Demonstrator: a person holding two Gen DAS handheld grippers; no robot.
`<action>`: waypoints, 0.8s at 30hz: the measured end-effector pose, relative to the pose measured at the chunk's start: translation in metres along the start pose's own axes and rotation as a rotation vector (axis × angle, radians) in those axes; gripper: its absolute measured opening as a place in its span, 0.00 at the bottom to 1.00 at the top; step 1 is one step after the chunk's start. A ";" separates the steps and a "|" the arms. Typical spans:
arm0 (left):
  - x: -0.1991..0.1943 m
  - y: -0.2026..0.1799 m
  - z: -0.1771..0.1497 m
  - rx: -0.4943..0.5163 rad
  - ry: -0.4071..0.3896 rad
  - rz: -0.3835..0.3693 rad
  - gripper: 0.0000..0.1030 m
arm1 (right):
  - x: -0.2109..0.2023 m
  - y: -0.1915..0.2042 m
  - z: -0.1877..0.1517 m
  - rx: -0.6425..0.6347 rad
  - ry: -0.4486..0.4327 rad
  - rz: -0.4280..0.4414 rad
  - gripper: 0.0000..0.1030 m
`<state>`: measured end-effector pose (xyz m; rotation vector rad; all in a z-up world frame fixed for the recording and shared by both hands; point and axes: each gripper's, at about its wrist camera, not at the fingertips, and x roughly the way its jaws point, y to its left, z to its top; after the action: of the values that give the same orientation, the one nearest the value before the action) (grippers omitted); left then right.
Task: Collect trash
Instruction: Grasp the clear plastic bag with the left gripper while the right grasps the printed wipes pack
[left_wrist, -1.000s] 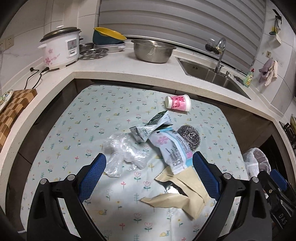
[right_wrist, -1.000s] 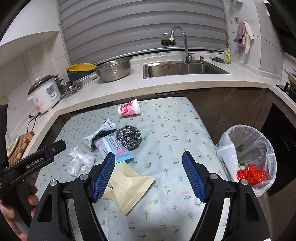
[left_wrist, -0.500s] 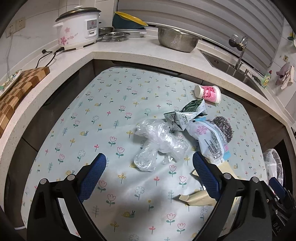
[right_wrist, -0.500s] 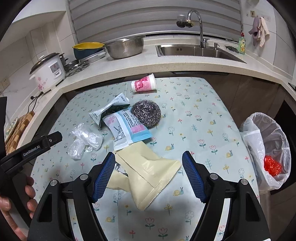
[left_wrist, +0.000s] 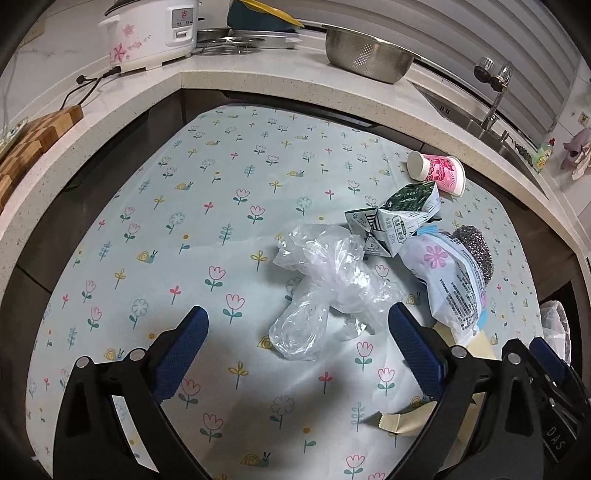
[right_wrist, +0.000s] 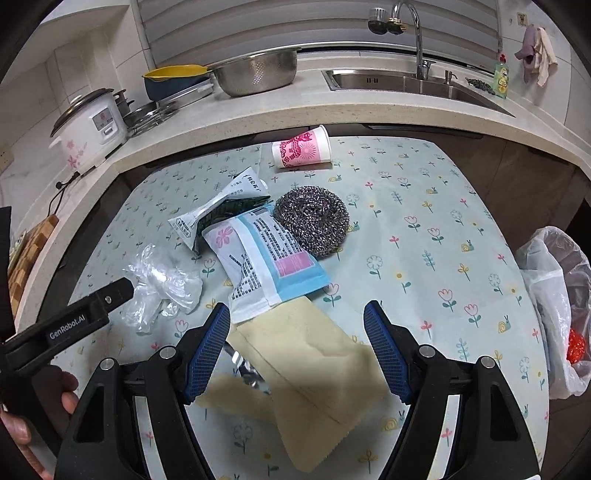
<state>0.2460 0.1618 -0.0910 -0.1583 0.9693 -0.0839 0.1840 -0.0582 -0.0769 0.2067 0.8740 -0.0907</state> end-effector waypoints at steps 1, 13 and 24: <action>0.004 0.000 0.002 -0.005 0.006 -0.002 0.91 | 0.005 0.001 0.003 0.000 0.002 0.002 0.70; 0.048 -0.012 0.022 -0.019 0.067 -0.030 0.91 | 0.058 0.011 0.026 -0.003 0.037 0.010 0.70; 0.057 -0.013 0.023 -0.021 0.106 -0.099 0.46 | 0.057 0.020 0.025 -0.030 0.024 0.053 0.35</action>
<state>0.2975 0.1430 -0.1222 -0.2228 1.0687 -0.1741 0.2427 -0.0437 -0.1021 0.2029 0.8930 -0.0261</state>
